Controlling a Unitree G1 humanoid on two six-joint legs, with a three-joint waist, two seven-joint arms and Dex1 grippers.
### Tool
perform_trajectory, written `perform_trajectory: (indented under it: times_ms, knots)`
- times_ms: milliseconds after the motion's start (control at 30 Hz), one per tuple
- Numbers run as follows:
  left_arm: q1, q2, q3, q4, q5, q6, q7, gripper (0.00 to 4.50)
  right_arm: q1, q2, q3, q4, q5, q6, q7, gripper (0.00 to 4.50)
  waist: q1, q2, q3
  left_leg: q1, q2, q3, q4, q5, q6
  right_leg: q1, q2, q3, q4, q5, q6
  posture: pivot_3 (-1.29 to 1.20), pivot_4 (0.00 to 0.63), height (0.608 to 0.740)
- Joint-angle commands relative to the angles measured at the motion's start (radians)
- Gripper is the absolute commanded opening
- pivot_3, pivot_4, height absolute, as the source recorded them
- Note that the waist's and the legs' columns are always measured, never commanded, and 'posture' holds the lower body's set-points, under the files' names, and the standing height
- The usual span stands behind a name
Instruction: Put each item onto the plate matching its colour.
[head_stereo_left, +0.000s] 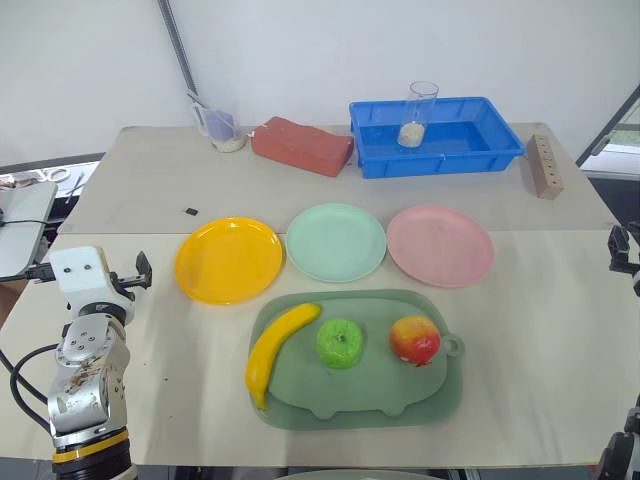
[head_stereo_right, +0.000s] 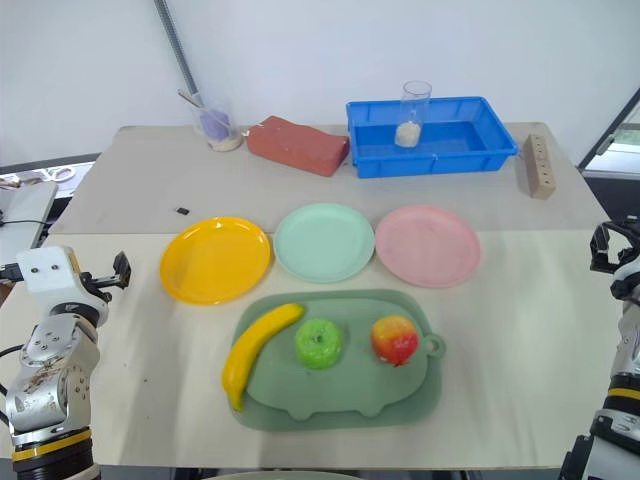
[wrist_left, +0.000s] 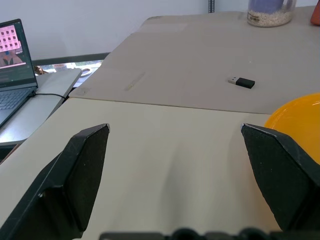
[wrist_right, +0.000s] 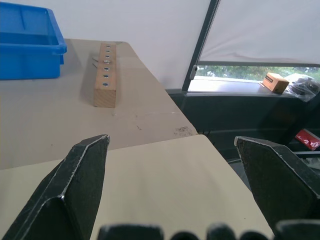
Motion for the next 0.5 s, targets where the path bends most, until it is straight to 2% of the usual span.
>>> perform_trajectory:
  times_ms: [33, 133, 300, 500]
  knots:
    - [-0.055, 0.016, 0.010, 0.051, 0.023, -0.061, 0.006, 4.50, -0.022, 0.010, -0.009, -0.020, -0.003, -0.042, -0.023, 4.45, 0.001, 0.000, 0.000, 0.000, 0.000, 0.000, 0.000, 0.000, 0.000, 0.000, 0.000, 0.000, 0.000, 0.000, 0.000, 0.00, 0.150, 0.740]
    - [-0.112, 0.027, 0.009, 0.139, 0.028, -0.119, -0.003, 4.50, -0.043, 0.042, 0.005, -0.021, -0.017, -0.067, -0.054, 4.45, 0.001, 0.000, 0.000, 0.001, 0.000, -0.002, 0.001, 0.000, 0.000, 0.000, 0.001, -0.001, 0.000, 0.000, 0.000, 0.00, 0.150, 0.740]
    - [-0.118, 0.029, 0.008, 0.153, 0.037, -0.146, -0.012, 4.50, -0.073, 0.059, 0.023, -0.001, -0.026, -0.088, -0.062, 4.45, 0.000, 0.001, -0.001, -0.004, -0.001, -0.002, 0.001, 0.000, 0.000, 0.000, 0.000, 0.000, 0.000, 0.000, 0.000, 0.00, 0.150, 0.740]
    - [-0.135, 0.045, 0.009, 0.185, 0.040, -0.162, -0.024, 4.50, -0.112, 0.071, 0.037, 0.036, -0.032, -0.120, -0.066, 4.45, 0.001, 0.001, -0.001, -0.002, 0.000, -0.002, 0.001, 0.000, 0.000, 0.001, 0.001, -0.001, 0.001, 0.000, 0.000, 0.00, 0.150, 0.740]
